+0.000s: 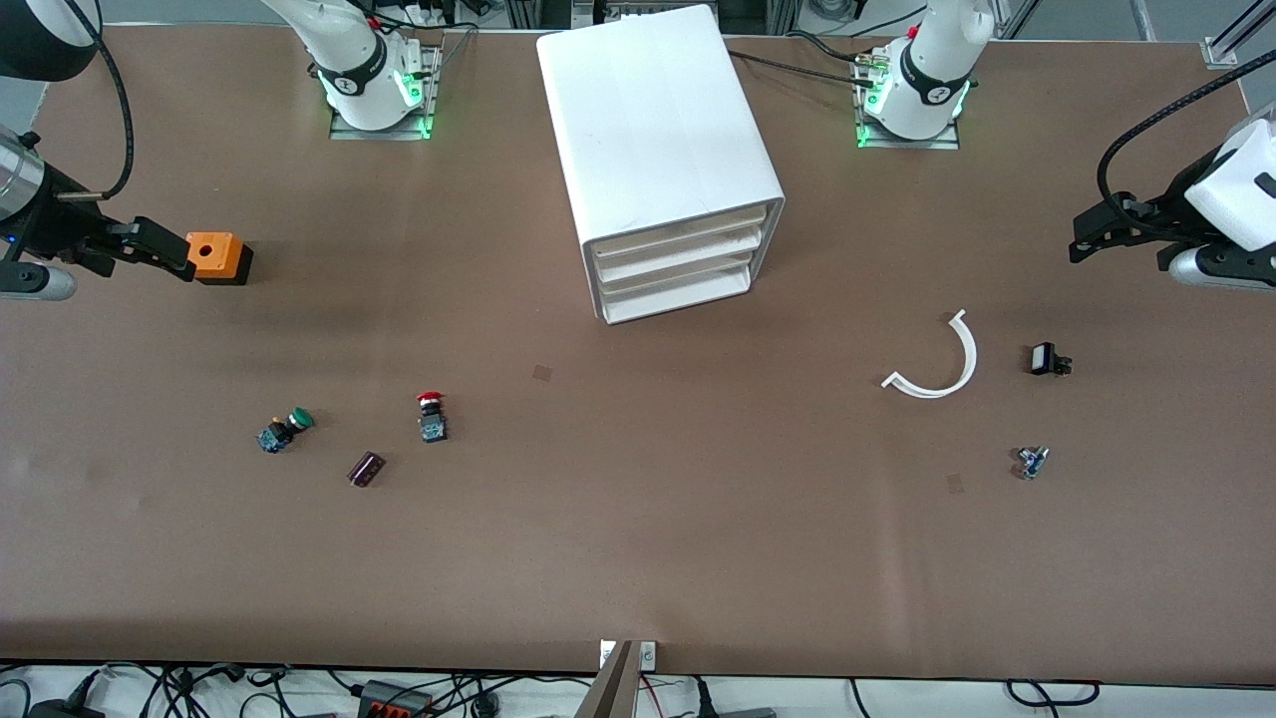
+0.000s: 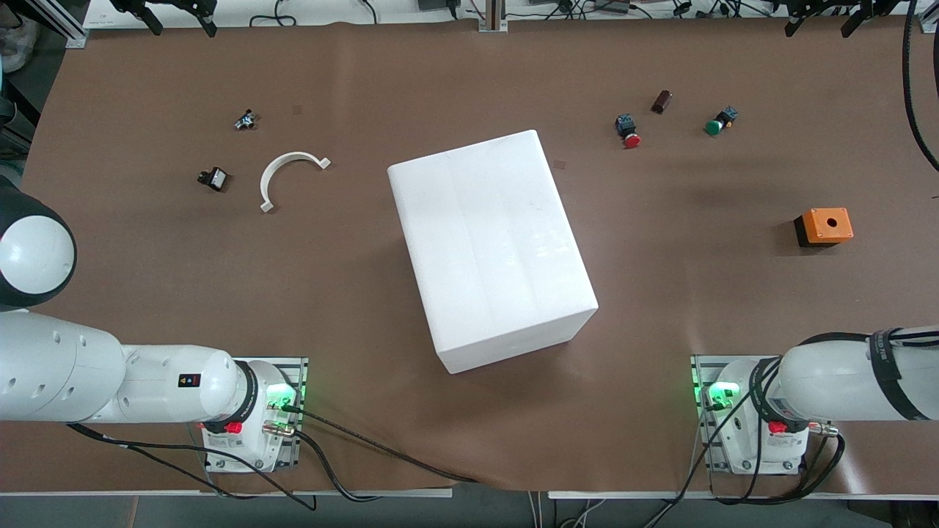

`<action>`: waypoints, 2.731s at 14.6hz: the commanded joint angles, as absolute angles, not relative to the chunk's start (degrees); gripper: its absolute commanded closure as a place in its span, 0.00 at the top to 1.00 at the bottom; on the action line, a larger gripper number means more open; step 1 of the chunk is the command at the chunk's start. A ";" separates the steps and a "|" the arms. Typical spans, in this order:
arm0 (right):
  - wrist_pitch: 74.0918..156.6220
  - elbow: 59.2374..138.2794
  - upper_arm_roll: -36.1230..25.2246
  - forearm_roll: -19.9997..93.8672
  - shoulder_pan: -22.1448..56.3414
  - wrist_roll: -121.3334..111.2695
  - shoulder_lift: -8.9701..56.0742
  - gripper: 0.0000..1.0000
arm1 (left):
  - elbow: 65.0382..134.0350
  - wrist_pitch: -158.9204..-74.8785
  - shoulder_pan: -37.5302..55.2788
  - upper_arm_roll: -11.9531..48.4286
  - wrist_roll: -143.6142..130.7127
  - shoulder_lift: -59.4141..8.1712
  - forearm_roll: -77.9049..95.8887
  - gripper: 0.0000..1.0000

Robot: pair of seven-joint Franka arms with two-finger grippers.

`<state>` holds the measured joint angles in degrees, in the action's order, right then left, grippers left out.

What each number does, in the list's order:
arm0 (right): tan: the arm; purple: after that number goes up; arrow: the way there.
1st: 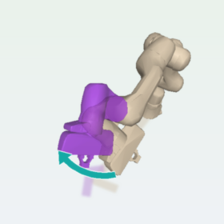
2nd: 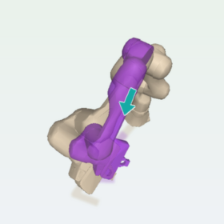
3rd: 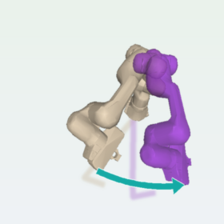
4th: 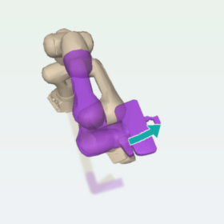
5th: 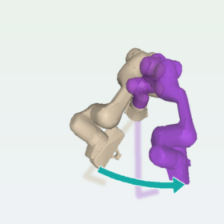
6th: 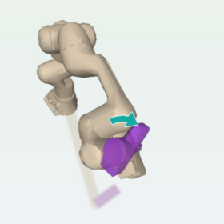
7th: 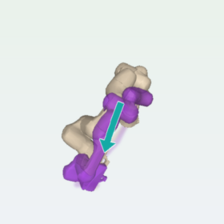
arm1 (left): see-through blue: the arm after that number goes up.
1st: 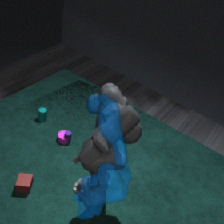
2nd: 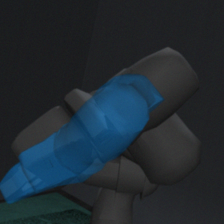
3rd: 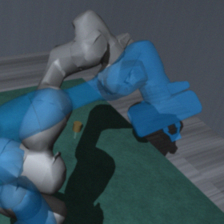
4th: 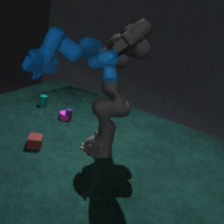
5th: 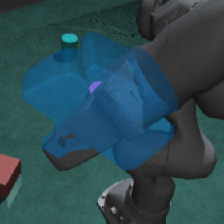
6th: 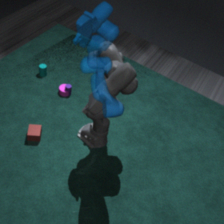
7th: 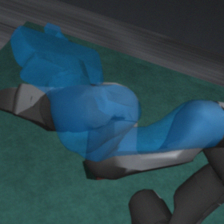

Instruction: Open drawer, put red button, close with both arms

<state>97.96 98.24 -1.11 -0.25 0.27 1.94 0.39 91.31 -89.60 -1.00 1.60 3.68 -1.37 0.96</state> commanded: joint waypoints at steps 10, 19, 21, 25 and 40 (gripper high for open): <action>97.47 96.33 -1.05 1.13 -0.52 2.55 2.89 1.00 | 89.12 -85.71 -0.53 2.11 4.48 -2.81 1.05 1.00; 98.79 90.62 -0.35 0.19 3.67 1.66 12.56 1.00 | 90.35 -68.38 3.25 2.90 5.19 -9.91 8.93 1.00; 98.96 90.61 -0.35 -0.09 5.36 2.37 13.27 1.00 | 91.22 -71.26 4.13 2.90 5.36 -12.91 16.92 1.00; 100.27 90.53 -0.44 5.97 4.92 2.37 15.63 1.00 | 102.18 -86.97 5.10 4.91 18.42 -13.44 32.13 1.00; 117.58 89.38 -0.26 4.57 12.12 1.05 34.44 1.00 | 119.52 -110.03 6.50 13.79 49.91 -23.55 61.23 1.00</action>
<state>115.68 91.16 -0.05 4.34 10.29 1.74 32.01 116.41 -107.50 5.62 12.14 46.26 -23.78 55.85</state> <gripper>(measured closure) 0.000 0.000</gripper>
